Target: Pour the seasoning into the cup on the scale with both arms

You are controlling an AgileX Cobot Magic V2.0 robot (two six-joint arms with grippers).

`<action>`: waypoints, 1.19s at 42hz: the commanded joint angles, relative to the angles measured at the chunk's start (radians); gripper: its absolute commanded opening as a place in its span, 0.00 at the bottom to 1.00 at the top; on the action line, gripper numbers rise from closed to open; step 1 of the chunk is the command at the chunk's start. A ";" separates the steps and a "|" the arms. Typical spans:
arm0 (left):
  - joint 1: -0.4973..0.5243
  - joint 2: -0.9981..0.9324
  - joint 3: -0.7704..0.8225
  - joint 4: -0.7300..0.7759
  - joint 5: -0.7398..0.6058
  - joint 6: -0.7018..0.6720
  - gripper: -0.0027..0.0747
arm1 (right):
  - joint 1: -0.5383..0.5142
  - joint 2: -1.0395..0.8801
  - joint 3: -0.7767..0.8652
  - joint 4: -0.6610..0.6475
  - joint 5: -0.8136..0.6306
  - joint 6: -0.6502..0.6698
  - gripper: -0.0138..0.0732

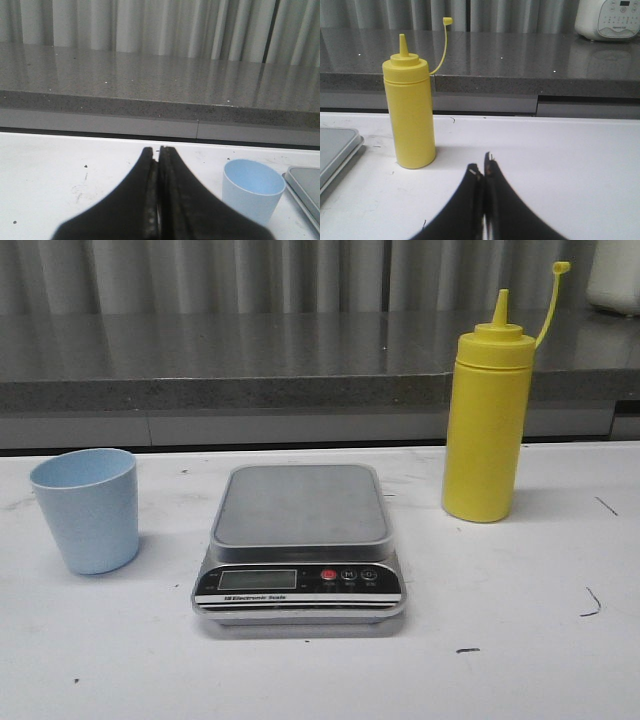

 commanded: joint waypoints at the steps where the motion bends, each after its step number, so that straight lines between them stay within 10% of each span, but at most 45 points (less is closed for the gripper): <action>1: -0.001 -0.016 0.023 -0.008 -0.085 -0.006 0.01 | -0.004 -0.017 -0.007 0.001 -0.084 -0.012 0.08; 50: -0.001 -0.016 -0.027 -0.008 -0.112 -0.006 0.01 | -0.004 -0.017 -0.052 -0.001 -0.076 -0.012 0.08</action>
